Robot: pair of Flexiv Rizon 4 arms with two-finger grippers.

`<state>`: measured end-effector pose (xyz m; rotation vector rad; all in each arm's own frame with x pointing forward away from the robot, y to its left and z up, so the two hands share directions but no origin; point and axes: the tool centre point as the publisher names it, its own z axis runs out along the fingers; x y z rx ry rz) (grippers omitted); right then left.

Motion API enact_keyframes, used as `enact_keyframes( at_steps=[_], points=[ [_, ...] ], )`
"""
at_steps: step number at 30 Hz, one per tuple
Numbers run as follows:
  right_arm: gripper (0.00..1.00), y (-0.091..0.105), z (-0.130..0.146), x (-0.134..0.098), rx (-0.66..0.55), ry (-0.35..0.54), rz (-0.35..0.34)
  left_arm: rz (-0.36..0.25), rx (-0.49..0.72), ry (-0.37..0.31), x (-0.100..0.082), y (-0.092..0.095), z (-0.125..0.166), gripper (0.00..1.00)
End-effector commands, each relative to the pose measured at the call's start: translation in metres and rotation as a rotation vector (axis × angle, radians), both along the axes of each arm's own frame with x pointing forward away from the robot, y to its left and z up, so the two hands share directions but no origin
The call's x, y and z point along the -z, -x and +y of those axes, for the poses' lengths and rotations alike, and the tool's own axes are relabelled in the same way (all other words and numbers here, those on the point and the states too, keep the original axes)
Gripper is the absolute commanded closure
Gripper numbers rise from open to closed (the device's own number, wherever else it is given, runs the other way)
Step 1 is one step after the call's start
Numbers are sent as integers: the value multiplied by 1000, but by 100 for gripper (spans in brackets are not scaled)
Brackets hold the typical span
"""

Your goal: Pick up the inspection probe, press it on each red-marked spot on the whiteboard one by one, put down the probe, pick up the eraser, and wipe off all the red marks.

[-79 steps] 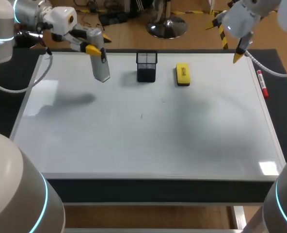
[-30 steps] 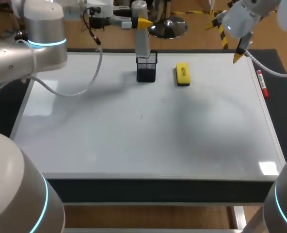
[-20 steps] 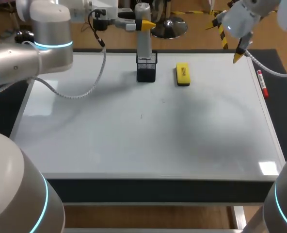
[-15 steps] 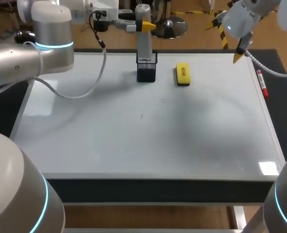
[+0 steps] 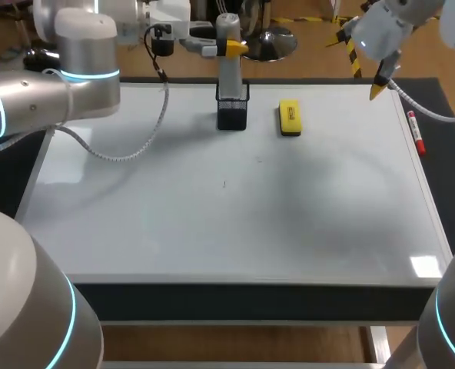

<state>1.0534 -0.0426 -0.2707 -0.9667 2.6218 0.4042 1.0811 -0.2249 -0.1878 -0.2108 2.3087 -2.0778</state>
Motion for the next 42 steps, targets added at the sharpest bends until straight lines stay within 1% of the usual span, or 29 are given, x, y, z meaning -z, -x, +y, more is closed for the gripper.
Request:
enact_keyframes(
  at_steps=[1,9,26,37,42],
  points=[
    [0,0,0,0,-1,4,0,4,5,3,5,-3,-3,100],
    [0,0,0,0,-1,4,0,5,9,3,20,-3,-5,100],
    [0,0,0,0,-1,4,0,4,-3,18,37,-10,-7,100],
    [0,0,0,0,-1,4,0,-19,18,28,60,-11,-11,100],
    [0,0,0,0,-1,4,0,-28,18,29,67,-12,-10,100]
  ],
)
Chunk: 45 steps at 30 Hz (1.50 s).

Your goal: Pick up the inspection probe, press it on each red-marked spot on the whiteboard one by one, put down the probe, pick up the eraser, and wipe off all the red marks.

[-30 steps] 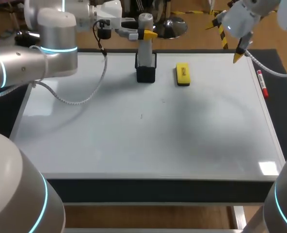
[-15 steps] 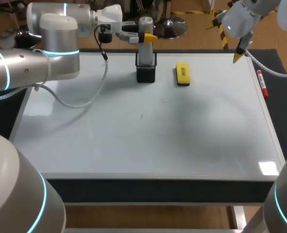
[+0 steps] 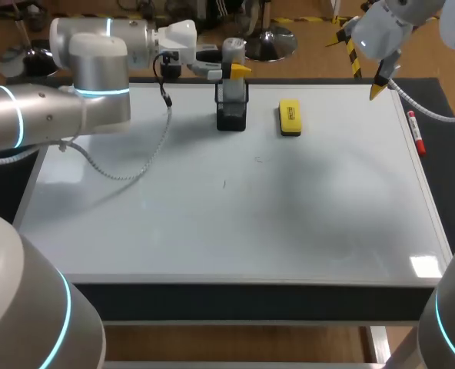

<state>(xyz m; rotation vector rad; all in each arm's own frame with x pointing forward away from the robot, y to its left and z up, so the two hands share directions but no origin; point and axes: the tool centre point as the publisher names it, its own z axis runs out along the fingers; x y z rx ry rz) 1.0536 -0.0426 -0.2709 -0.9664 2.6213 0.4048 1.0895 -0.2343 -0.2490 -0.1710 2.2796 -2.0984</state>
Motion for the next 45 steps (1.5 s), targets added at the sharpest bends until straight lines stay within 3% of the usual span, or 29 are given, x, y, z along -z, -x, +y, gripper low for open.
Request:
enact_keyframes(
  at_steps=[1,22,24,27,28,29,38,45],
  points=[
    [0,0,0,-1,-1,5,0,-3,8,7,7,-4,-1,100],
    [0,0,0,-1,-1,5,0,-30,36,14,24,-10,1,100],
    [0,0,0,-1,-1,5,0,-34,39,12,24,-10,0,62],
    [0,0,0,-1,-1,5,0,-37,46,17,24,-10,0,48],
    [0,0,0,-1,-1,5,0,-37,45,18,23,-10,1,13],
    [0,0,0,-1,-1,5,0,-38,43,18,22,-10,2,0],
    [0,0,0,-1,-1,5,0,-70,32,9,11,-3,11,0],
    [0,0,0,-1,-1,5,0,-111,-5,-49,4,2,31,0]
  ],
)
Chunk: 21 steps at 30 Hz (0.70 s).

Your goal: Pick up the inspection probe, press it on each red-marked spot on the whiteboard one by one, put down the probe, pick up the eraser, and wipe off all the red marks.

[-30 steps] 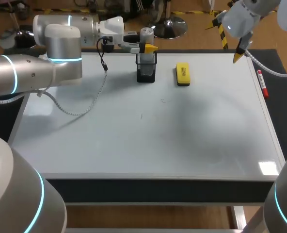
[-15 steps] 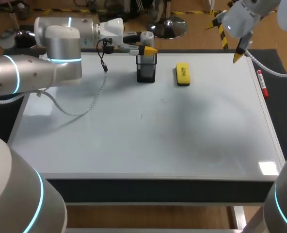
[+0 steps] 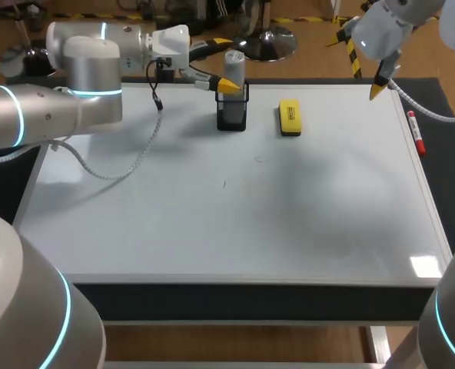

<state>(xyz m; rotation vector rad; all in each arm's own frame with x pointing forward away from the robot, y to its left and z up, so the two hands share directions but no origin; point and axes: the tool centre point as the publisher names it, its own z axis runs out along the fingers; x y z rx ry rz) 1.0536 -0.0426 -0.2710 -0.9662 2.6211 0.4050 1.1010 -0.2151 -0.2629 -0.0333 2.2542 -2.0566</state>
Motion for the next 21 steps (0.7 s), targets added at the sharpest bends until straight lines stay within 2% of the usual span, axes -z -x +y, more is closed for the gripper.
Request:
enact_keyframes(
  at_steps=[1,11,14,16,21],
  points=[
    [0,0,0,-1,-1,5,1,-17,-39,-42,-9,13,14,0],
    [0,0,0,-1,-1,5,1,-59,-112,-169,-12,12,44,0],
    [0,0,0,-1,-1,5,1,-61,-127,-180,-13,13,52,0],
    [0,0,0,-1,-1,5,1,-40,-147,-178,-14,14,57,0],
    [0,0,0,-1,-1,5,1,-40,-147,-178,-14,14,57,0]
  ],
)
